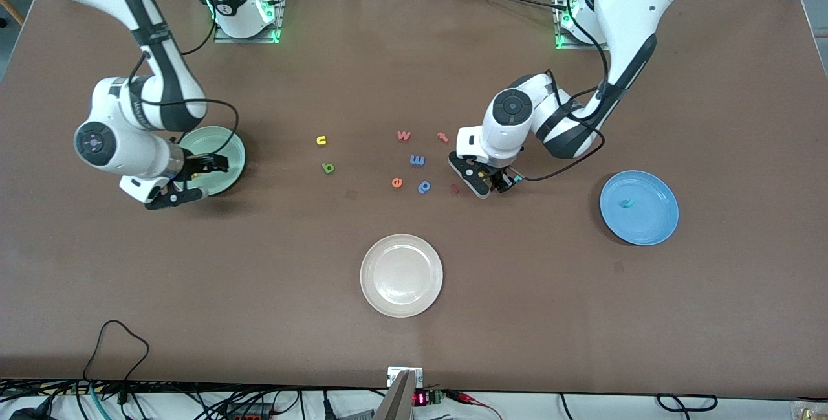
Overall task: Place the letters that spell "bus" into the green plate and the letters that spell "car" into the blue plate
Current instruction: 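Grasp a yellow letter with the left gripper while the right releases s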
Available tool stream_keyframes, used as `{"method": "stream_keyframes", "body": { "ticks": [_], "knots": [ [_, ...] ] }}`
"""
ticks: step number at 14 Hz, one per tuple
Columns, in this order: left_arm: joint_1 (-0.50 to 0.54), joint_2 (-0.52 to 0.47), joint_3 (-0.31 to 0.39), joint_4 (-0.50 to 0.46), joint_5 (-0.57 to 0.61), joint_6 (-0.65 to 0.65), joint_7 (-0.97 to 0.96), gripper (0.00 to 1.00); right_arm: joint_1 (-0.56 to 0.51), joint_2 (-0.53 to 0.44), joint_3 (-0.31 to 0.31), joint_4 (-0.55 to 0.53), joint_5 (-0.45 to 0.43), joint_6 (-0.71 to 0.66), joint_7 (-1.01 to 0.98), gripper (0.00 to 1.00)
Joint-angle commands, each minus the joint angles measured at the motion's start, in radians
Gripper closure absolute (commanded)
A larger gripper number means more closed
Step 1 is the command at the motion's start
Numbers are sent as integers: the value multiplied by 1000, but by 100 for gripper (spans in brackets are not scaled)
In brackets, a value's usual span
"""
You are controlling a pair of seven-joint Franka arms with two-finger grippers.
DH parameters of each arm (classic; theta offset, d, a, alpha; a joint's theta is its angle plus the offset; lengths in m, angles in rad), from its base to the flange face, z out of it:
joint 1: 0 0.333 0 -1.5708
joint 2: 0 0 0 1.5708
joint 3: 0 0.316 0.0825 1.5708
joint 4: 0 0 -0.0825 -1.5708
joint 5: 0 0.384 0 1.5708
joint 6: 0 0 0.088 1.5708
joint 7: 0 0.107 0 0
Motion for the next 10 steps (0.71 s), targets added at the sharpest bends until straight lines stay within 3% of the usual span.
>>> {"method": "stream_keyframes", "body": {
  "ticks": [1,3,6,10],
  "knots": [
    [-1,26,3,-2,50,19,-11,40,22,-51,99,-17,3,-40,151,0],
    [-17,26,1,-2,50,19,-42,40,36,-46,162,-18,3,-26,260,7],
    [-25,32,3,-2,50,25,-43,40,113,-15,168,-12,-2,27,263,24],
    [-33,44,3,-2,51,32,-45,40,171,73,168,14,-44,131,168,32]
  ]
}}
